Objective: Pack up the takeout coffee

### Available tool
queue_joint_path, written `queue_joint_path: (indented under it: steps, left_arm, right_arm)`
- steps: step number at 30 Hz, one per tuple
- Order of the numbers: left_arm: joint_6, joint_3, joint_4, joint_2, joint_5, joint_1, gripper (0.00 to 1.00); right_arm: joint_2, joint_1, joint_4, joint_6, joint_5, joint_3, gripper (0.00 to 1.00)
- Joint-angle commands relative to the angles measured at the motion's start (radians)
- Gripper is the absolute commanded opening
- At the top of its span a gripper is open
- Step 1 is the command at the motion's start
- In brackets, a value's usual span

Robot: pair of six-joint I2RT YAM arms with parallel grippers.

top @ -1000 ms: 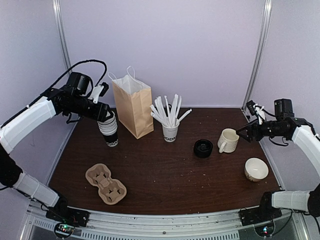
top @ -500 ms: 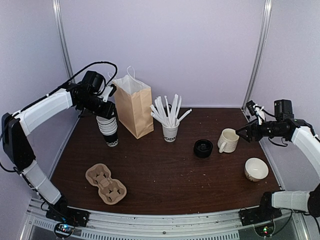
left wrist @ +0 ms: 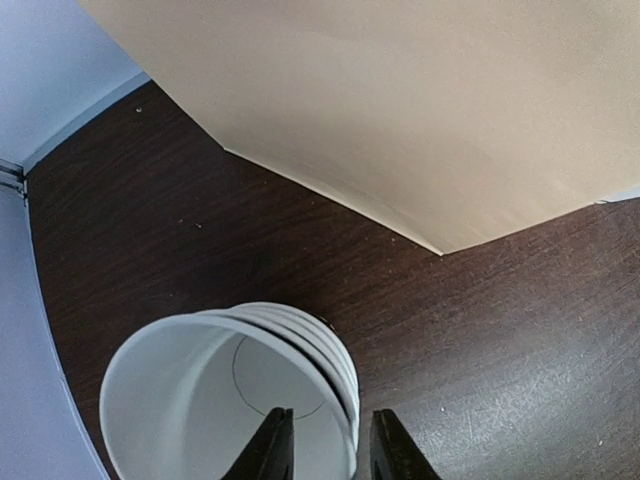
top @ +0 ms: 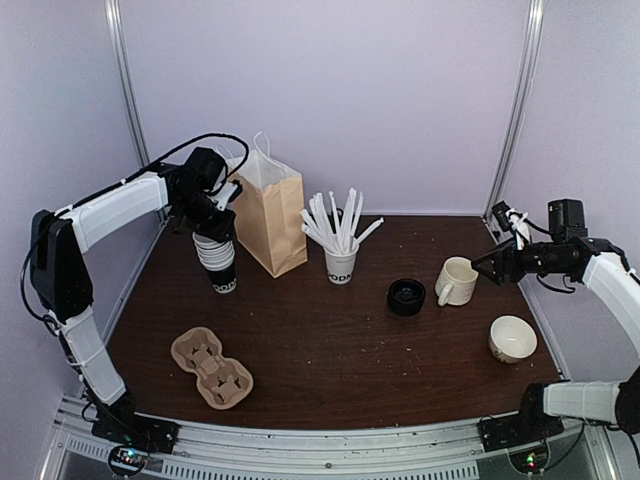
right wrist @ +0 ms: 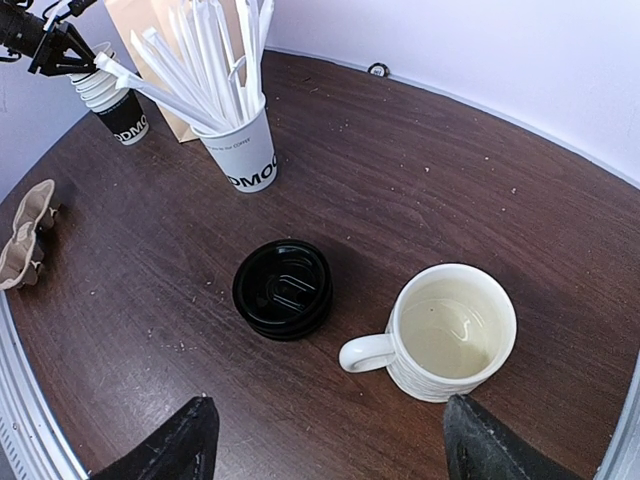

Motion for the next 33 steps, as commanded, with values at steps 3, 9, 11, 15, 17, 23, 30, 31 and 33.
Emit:
queue_joint_path:
  steps: [3, 9, 11, 15, 17, 23, 30, 31, 33]
  left_arm:
    - [0.013, 0.035, -0.027, 0.012, -0.017, -0.002, 0.19]
    - [0.014, 0.032, -0.029, -0.02, -0.022, -0.002, 0.12]
    - [0.015, 0.031, -0.029, -0.033, -0.02, -0.002, 0.09]
    - [0.021, 0.036, -0.044, -0.044, -0.028, -0.002, 0.0]
    - [0.027, 0.039, -0.052, -0.05, -0.03, -0.002, 0.0]
    - [0.052, 0.07, -0.076, -0.059, -0.054, -0.002, 0.0]
    - [0.058, 0.174, -0.174, -0.062, -0.087, -0.026, 0.0]
    - [0.06, 0.195, -0.192, -0.067, -0.103, -0.036, 0.0]
    - [0.061, 0.245, -0.238, -0.078, -0.131, -0.056, 0.0]
  right_arm:
    - [0.008, 0.004, 0.01, -0.012, 0.016, -0.009, 0.81]
    - [0.023, 0.004, 0.01, -0.013, 0.014, -0.007, 0.81]
    - [0.027, 0.004, 0.011, -0.013, 0.012, -0.006, 0.81]
    - [0.035, 0.004, 0.011, -0.014, 0.011, -0.004, 0.81]
    - [0.037, 0.004, 0.012, -0.013, 0.011, -0.004, 0.81]
    - [0.037, 0.004, 0.01, -0.013, 0.011, -0.004, 0.81]
    - [0.032, 0.004, 0.007, -0.017, 0.014, -0.005, 0.81]
    - [0.033, 0.005, 0.007, -0.018, 0.015, -0.004, 0.81]
    - [0.035, 0.004, 0.007, -0.02, 0.016, -0.004, 0.81]
